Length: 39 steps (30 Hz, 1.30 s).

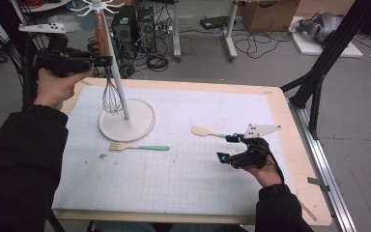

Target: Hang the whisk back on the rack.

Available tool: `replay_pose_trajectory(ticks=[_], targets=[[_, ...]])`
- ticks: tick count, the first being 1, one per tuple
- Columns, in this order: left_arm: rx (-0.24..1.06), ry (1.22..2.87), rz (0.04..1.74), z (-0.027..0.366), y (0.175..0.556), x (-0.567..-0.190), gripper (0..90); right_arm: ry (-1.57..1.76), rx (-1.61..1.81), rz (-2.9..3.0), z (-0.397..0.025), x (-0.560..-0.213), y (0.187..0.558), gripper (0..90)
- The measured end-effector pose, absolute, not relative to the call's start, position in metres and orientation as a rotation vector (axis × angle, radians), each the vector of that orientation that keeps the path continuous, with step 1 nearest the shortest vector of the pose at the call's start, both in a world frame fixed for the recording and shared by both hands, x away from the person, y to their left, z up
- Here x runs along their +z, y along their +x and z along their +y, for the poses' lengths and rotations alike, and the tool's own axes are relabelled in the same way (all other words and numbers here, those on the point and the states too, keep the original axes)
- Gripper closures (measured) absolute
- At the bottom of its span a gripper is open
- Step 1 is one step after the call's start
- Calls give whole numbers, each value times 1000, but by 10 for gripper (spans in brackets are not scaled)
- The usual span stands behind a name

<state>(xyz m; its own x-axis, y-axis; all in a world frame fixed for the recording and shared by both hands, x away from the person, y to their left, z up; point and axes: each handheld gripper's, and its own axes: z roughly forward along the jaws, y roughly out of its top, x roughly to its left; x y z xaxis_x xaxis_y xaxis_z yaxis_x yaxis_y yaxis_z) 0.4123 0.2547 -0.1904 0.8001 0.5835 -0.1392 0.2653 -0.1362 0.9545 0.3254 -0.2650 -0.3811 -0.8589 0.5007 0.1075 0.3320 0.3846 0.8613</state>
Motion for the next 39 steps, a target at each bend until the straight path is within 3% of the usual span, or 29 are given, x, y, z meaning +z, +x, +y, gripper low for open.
replay_pose_trajectory(ticks=[8, 19, 39], targets=[[357, 1737, 672, 258, 403, -186, 592, 754, 1477, 2464, -266, -381, 326, 220], [382, 1726, 677, 266, 393, -177, 595, 752, 1476, 2459, -267, -381, 326, 219], [370, 1724, 633, 266, 380, -157, 839, 759, 1477, 2460, -268, -382, 327, 219]])
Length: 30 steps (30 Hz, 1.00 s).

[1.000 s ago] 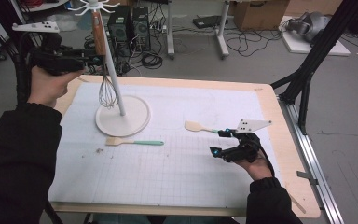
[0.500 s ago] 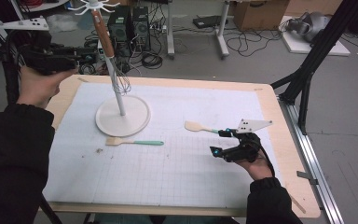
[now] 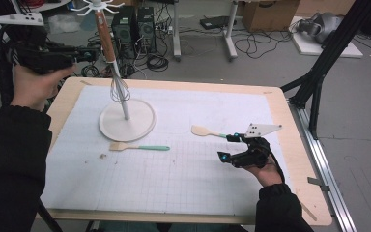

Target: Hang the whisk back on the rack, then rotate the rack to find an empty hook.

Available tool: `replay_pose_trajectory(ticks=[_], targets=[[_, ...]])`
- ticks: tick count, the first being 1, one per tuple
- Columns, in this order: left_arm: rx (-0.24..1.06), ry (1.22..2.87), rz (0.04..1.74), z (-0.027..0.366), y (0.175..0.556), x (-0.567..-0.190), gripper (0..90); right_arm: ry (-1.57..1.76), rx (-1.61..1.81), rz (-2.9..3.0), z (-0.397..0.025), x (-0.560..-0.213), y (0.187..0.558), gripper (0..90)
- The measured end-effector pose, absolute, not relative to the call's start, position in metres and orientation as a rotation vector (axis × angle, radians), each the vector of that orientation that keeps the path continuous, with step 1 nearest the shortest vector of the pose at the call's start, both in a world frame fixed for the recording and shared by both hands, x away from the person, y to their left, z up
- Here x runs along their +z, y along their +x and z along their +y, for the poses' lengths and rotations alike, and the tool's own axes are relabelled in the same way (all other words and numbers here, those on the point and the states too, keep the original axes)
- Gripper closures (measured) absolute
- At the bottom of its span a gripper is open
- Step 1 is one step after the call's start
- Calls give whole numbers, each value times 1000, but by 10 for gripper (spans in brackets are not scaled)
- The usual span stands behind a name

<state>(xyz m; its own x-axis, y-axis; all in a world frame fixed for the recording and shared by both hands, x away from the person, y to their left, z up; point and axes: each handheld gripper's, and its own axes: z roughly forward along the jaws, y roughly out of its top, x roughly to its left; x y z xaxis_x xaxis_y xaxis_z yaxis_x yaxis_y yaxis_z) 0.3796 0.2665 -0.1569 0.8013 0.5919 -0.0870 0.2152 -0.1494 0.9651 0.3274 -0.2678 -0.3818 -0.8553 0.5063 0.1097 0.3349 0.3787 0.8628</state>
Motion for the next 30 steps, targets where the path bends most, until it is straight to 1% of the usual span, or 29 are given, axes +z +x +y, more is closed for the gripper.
replay_pose_trajectory(ticks=[3, 6, 9, 20, 30], targets=[[373, 1723, 631, 267, 379, -153, 874, 765, 1477, 2461, -268, -382, 327, 218], [376, 1718, 624, 267, 379, -146, 885, 765, 1477, 2460, -268, -382, 327, 219], [367, 1705, 620, 264, 379, -139, 887, 764, 1480, 2460, -268, -382, 326, 219], [401, 1721, 610, 250, 383, -118, 896, 767, 1476, 2460, -269, -383, 327, 219], [439, 1659, 650, 268, 389, -111, 896, 766, 1479, 2464, -269, -384, 328, 219]])
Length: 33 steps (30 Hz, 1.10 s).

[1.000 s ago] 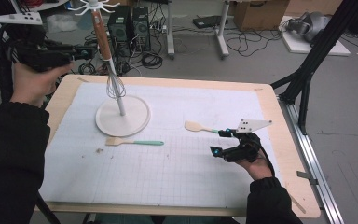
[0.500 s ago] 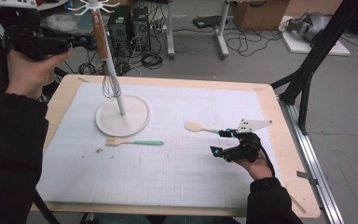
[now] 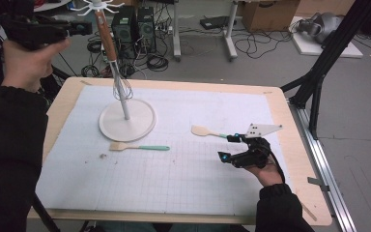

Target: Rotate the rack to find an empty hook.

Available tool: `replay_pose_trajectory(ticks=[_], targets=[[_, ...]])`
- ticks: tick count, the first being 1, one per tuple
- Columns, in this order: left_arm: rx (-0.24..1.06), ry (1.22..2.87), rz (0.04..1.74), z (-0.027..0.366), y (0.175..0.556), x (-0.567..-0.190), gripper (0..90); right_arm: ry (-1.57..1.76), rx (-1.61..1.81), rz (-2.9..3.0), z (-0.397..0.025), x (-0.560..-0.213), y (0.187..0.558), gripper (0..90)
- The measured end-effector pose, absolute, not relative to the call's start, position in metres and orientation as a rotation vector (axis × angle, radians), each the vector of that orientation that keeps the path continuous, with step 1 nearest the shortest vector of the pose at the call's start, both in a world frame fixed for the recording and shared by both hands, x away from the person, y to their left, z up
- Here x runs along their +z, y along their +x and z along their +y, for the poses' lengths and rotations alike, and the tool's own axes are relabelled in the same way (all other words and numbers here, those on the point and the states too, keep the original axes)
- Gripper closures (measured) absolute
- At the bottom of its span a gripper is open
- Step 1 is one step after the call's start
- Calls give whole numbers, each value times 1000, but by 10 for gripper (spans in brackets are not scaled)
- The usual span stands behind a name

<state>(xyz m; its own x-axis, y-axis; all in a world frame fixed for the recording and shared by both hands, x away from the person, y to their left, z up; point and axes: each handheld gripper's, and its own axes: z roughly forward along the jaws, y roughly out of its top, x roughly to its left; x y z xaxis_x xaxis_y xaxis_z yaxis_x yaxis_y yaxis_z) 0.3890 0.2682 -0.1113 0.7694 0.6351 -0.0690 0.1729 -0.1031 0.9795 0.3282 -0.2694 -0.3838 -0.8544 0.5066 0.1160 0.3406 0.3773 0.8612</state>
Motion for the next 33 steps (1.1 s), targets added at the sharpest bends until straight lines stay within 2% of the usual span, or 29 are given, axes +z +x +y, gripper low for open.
replay_pose_trajectory(ticks=[33], targets=[[529, 1605, 783, 288, 416, -112, 896, 781, 1506, 2445, -274, -383, 328, 217]])
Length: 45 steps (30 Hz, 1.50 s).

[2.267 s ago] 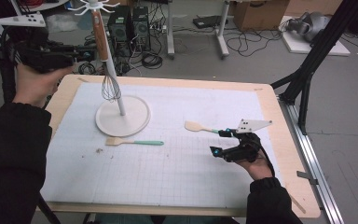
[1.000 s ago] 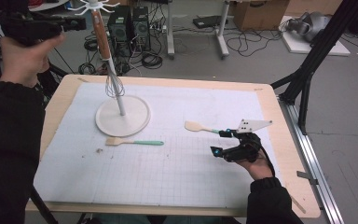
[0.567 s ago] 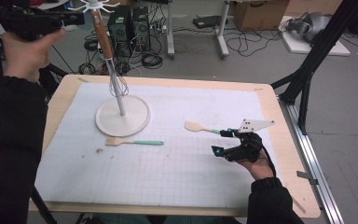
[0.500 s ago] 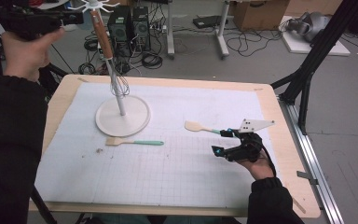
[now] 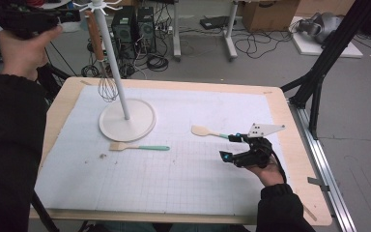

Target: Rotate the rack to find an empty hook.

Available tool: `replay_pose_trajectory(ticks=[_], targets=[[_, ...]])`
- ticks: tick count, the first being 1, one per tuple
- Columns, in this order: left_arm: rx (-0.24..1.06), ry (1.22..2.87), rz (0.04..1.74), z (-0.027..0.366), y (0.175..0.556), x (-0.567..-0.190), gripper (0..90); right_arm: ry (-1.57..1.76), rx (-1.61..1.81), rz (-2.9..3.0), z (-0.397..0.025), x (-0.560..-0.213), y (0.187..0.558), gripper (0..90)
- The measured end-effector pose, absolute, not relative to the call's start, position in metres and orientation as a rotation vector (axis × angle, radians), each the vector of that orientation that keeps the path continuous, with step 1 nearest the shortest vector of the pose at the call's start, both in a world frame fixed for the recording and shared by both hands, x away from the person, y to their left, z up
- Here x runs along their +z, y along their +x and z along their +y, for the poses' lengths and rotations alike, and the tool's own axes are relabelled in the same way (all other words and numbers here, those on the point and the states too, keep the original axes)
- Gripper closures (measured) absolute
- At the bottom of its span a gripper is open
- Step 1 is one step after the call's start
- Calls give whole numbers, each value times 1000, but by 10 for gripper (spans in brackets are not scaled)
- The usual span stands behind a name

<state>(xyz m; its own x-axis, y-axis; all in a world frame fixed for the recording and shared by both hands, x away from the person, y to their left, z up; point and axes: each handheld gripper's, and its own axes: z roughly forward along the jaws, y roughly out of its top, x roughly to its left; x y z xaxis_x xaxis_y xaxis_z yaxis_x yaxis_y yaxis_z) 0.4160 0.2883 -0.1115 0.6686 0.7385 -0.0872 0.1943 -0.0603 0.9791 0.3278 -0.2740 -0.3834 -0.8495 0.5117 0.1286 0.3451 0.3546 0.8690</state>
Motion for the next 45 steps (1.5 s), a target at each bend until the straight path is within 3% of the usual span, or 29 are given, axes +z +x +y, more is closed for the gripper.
replay_pose_trajectory(ticks=[26, 45], targets=[[519, 1636, 670, 271, 372, -102, 896, 776, 1492, 2450, -273, -383, 326, 217], [555, 1619, 745, 258, 389, -108, 896, 775, 1501, 2432, -276, -381, 326, 217]])
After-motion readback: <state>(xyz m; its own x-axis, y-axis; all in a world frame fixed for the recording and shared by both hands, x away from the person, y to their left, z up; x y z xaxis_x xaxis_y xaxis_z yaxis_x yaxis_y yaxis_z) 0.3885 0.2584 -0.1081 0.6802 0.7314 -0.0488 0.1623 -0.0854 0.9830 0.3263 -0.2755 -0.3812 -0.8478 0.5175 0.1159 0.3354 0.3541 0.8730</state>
